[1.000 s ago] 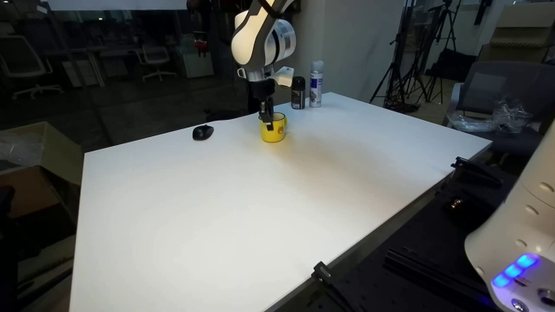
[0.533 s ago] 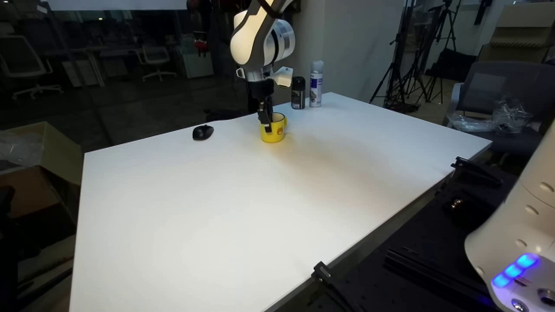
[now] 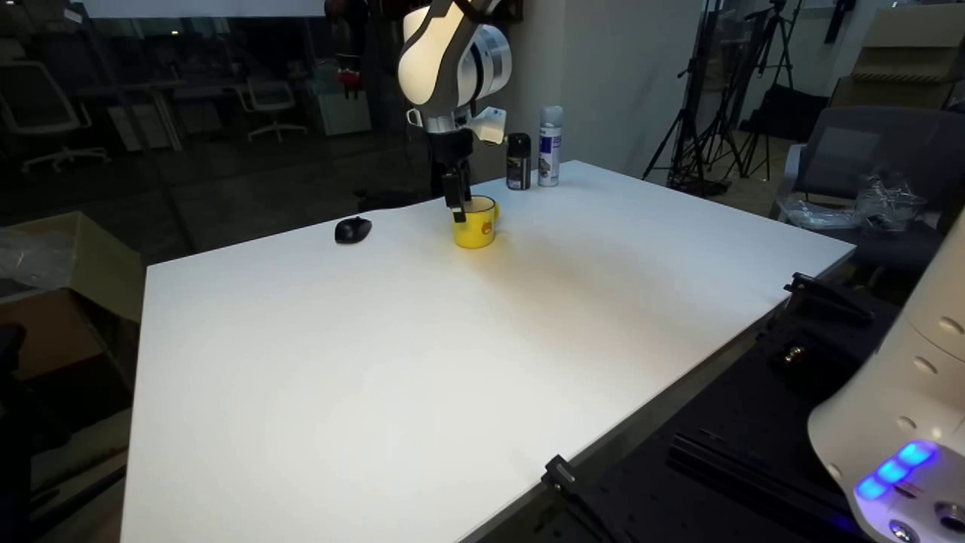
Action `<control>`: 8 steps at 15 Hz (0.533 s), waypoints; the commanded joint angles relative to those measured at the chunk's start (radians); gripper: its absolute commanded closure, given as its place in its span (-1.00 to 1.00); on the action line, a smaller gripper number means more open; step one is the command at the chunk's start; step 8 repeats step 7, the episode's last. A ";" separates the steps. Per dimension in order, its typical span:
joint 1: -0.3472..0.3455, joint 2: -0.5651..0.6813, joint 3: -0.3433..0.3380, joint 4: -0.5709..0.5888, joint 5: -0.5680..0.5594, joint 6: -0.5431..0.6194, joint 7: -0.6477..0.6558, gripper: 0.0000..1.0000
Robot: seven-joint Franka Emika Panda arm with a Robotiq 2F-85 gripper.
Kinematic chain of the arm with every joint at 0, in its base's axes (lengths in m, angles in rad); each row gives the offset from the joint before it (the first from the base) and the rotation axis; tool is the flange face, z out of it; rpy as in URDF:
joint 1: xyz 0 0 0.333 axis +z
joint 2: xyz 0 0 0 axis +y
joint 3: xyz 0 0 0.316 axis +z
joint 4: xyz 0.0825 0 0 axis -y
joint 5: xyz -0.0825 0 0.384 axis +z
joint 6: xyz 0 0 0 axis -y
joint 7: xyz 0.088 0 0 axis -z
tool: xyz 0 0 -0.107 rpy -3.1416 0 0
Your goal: Move the cup to the left
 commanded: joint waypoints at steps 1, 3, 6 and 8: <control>0.013 -0.044 -0.006 -0.027 -0.025 0.019 0.019 -1.00; 0.002 -0.013 0.004 0.002 -0.007 0.006 0.002 -1.00; 0.005 -0.021 0.004 -0.002 -0.007 0.006 0.002 -1.00; 0.005 -0.021 0.004 -0.003 -0.007 0.006 0.002 -1.00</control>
